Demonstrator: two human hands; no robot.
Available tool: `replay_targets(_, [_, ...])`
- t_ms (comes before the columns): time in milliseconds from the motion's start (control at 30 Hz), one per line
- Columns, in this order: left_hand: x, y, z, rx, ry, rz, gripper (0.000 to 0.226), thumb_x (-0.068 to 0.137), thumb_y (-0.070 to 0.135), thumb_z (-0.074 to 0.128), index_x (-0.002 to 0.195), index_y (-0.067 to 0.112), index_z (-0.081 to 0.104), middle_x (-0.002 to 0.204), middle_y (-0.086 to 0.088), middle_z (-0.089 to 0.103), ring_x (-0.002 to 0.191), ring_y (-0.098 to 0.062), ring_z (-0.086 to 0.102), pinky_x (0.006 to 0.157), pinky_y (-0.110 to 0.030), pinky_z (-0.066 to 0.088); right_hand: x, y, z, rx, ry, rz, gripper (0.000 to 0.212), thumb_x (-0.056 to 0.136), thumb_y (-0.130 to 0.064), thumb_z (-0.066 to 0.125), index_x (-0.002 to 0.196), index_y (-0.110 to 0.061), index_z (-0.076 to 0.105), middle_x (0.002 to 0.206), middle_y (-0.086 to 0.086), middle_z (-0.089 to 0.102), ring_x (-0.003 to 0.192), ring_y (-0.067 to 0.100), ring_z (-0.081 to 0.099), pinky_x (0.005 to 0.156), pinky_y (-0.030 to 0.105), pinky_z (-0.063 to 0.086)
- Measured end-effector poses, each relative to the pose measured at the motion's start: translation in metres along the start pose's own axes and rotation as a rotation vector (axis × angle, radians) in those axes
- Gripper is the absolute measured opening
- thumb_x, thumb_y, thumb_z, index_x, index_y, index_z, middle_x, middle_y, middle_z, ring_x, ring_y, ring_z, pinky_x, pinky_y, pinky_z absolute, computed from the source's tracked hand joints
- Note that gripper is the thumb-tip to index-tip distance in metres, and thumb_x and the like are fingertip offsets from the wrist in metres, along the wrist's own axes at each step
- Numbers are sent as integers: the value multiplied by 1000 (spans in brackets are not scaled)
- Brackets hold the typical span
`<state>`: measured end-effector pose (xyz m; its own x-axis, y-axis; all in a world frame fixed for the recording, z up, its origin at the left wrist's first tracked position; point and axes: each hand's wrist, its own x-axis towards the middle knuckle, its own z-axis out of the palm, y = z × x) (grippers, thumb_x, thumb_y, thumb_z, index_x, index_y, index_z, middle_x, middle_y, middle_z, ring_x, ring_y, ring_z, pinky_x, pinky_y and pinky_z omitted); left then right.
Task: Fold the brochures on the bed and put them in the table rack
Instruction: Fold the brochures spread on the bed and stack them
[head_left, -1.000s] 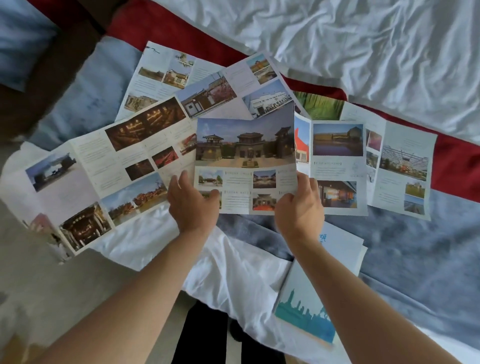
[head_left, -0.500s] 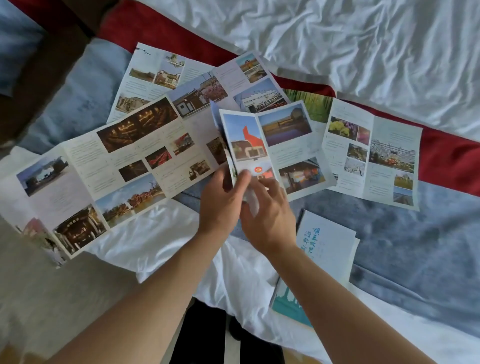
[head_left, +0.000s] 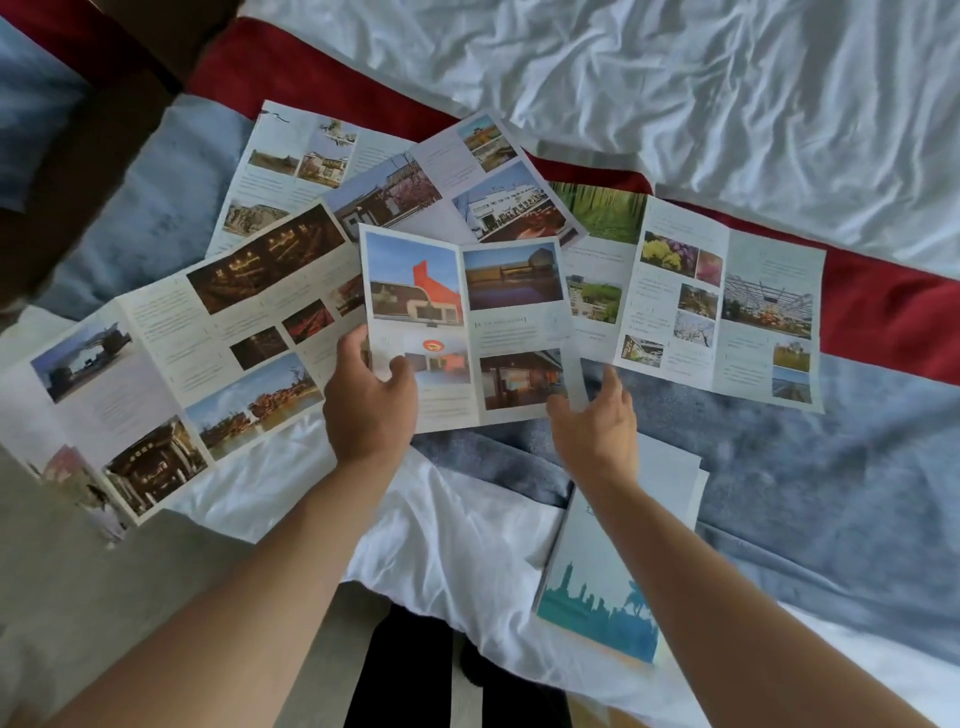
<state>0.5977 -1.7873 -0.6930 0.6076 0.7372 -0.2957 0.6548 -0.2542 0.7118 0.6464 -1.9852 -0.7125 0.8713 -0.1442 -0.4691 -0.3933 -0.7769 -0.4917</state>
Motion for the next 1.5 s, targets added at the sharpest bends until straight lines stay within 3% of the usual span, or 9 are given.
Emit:
replay_targets(100, [-3, 2, 2, -47, -16, 48, 36, 91, 14, 57, 126, 23, 55, 125, -1, 66, 108, -25, 64, 83, -45, 59, -3, -4, 4, 49, -8, 7, 67, 88, -29, 62, 148, -15, 35, 133, 9, 57, 120, 32, 53, 101, 51, 45])
replay_targets(267, [-16, 15, 14, -169, -82, 159, 33, 93, 10, 52, 123, 19, 60, 120, 1, 68, 100, -8, 63, 73, -9, 50, -15, -27, 6, 262, 85, -97, 23, 85, -9, 58, 102, -24, 61, 92, -5, 67, 86, 21, 62, 65, 28, 46])
replay_targets(367, [-23, 24, 23, -247, -198, 221, 25, 96, 22, 53, 118, 21, 64, 107, 11, 69, 95, 1, 64, 71, -9, 48, -26, -41, 10, 322, 70, -179, 12, 84, -14, 55, 94, -18, 61, 92, -3, 67, 85, 19, 60, 72, 35, 48])
replay_targets(533, [-32, 26, 40, -265, -419, 268, 26, 103, 28, 46, 112, 22, 70, 110, 8, 65, 109, -8, 62, 92, -37, 54, -30, -48, 12, 482, 37, -114, 26, 84, -53, 52, 103, -36, 58, 85, -17, 68, 77, -5, 62, 61, 13, 43])
replay_targets(700, [-33, 13, 48, -80, -415, 274, 33, 95, 16, 59, 128, 16, 62, 124, 1, 53, 116, -13, 53, 96, -39, 53, -14, -27, 7, 362, 121, -50, 45, 86, -5, 47, 126, -25, 53, 78, -17, 59, 69, 1, 58, 51, 17, 45])
replay_targets(933, [-27, 7, 56, 59, -375, 17, 64, 93, 36, 65, 147, 19, 37, 143, -3, 52, 121, -20, 56, 79, -30, 45, -25, 3, 4, 480, 44, 104, 55, 81, 2, 42, 126, -29, 45, 105, -5, 64, 86, 12, 63, 59, 28, 55])
replay_targets(1033, [-34, 10, 66, 42, -390, -1, 63, 93, 30, 65, 148, 21, 35, 115, 7, 62, 103, -14, 61, 70, -26, 41, -33, 19, -2, 481, 16, 92, 74, 79, 3, 39, 145, -32, 34, 106, -12, 62, 89, 14, 65, 68, 38, 59])
replay_targets(1200, [-66, 13, 82, 107, -461, 150, 48, 94, 24, 62, 137, 27, 43, 93, 7, 67, 79, -10, 66, 51, -16, 44, -45, 53, -17, 336, 63, 52, 85, 70, -14, 35, 151, -39, 25, 112, -4, 65, 91, 20, 64, 73, 41, 57])
replay_targets(1500, [-135, -14, 97, 515, -475, 770, 70, 82, 24, 67, 147, 18, 42, 76, -7, 71, 61, -36, 66, 47, -35, 45, -81, 149, -41, -138, 28, 75, 86, 79, -25, 51, 154, -39, 11, 85, -4, 61, 64, 24, 49, 59, 33, 38])
